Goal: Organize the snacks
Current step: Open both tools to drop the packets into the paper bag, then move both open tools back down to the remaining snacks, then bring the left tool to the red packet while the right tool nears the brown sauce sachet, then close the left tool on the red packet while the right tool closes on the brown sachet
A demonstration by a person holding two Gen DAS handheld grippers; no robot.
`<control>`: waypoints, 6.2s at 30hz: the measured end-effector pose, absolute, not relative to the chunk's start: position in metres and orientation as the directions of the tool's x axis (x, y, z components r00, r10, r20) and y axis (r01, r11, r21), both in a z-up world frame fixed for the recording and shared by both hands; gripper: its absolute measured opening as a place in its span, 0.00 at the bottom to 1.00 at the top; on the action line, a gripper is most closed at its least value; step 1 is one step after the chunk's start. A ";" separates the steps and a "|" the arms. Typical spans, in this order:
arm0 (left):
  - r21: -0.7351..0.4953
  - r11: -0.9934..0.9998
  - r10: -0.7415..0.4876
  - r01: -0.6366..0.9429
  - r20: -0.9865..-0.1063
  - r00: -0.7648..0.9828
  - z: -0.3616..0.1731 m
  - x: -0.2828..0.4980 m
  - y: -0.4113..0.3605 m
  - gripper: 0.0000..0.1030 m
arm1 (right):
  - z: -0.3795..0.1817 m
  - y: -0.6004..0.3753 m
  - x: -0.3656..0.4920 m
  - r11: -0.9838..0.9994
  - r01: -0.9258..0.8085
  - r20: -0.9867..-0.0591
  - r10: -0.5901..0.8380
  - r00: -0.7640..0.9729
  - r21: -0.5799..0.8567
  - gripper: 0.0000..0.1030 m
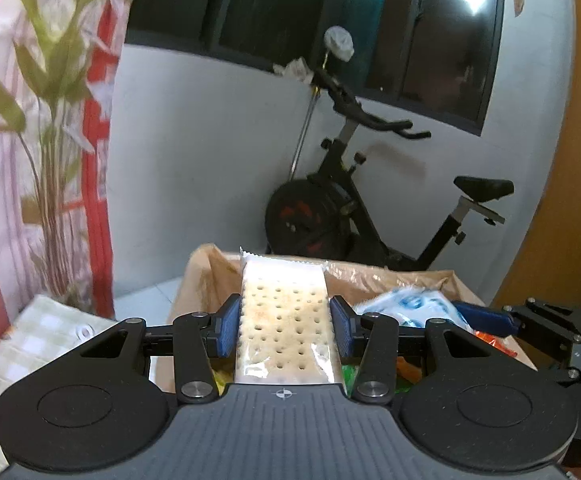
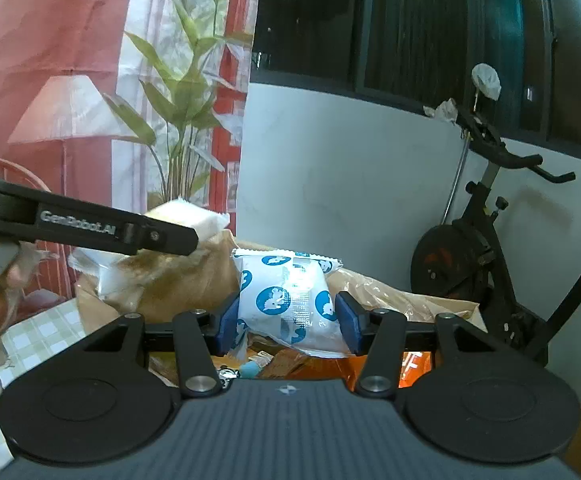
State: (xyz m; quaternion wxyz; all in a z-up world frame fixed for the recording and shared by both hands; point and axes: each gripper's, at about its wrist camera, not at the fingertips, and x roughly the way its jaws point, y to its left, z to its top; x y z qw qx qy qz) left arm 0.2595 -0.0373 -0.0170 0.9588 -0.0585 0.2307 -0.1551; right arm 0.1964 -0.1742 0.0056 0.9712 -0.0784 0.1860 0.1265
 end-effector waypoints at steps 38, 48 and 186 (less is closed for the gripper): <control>-0.152 0.970 -0.240 0.192 -0.427 0.872 -0.039 0.131 0.048 0.62 | -0.014 -0.183 0.092 0.947 -0.320 -0.336 0.299 0.893 -0.007 0.66; -0.184 0.976 -0.191 0.113 -0.489 0.851 -0.079 0.110 0.062 0.61 | -0.046 -0.188 0.069 0.945 -0.324 -0.361 0.315 0.878 0.038 0.71; -0.095 0.973 -0.218 0.210 -0.683 0.697 -0.183 0.120 -0.033 0.47 | -0.178 -0.199 0.068 0.947 -0.294 -0.566 0.316 0.762 0.132 0.47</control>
